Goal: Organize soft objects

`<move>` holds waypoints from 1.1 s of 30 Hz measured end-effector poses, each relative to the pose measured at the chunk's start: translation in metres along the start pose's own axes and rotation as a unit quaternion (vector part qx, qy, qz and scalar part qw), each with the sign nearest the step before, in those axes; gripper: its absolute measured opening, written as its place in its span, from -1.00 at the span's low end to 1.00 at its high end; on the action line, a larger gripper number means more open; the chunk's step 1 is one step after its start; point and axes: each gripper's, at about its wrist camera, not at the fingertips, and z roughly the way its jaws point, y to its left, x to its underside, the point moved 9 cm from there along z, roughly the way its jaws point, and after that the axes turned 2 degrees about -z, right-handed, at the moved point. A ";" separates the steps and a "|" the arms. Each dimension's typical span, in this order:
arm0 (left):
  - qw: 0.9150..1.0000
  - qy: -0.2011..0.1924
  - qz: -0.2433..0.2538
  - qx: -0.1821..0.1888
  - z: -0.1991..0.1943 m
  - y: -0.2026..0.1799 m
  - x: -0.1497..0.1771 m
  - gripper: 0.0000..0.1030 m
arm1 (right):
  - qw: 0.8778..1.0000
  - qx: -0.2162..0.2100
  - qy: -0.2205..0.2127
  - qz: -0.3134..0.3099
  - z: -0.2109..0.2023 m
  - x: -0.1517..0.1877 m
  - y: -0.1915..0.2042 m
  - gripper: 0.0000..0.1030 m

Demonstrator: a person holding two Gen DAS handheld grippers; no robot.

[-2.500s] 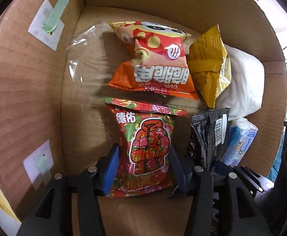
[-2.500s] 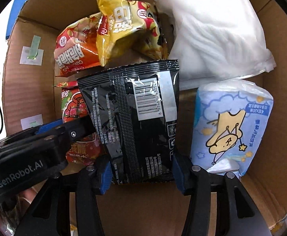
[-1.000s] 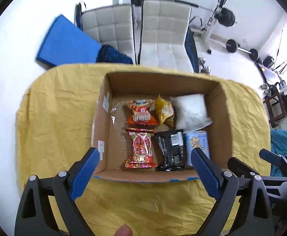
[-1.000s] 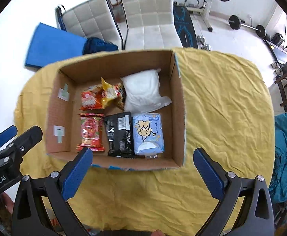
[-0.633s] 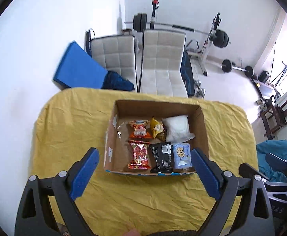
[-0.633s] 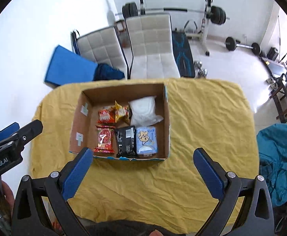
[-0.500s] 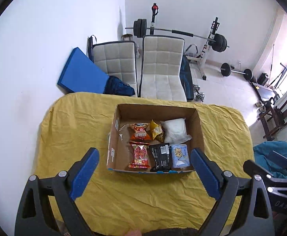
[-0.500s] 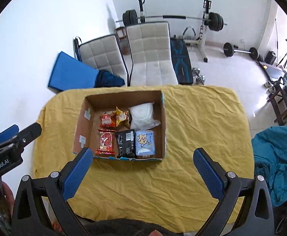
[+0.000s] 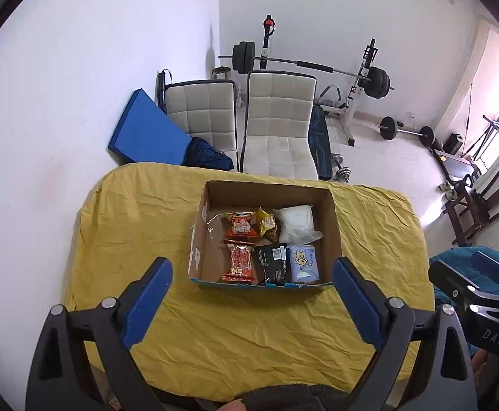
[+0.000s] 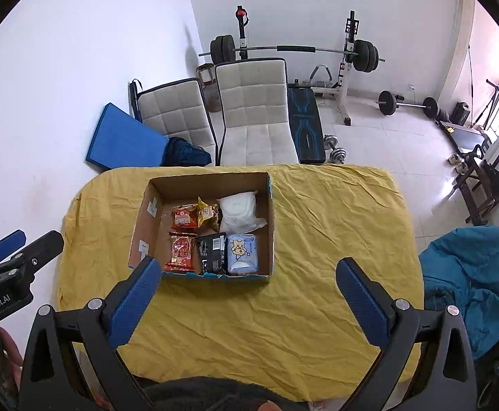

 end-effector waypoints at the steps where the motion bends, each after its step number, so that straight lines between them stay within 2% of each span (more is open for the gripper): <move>1: 1.000 0.000 0.002 -0.001 -0.001 0.000 0.001 0.85 | 1.000 0.000 0.000 -0.001 -0.001 0.001 0.000 1.00; 17: 1.000 -0.003 0.022 -0.001 -0.011 -0.014 0.006 0.85 | 1.000 0.012 -0.012 -0.005 -0.018 0.000 -0.001 1.00; 33: 0.999 0.015 0.029 -0.003 0.002 -0.010 0.009 0.85 | 1.000 0.014 -0.005 -0.005 -0.010 0.002 -0.004 1.00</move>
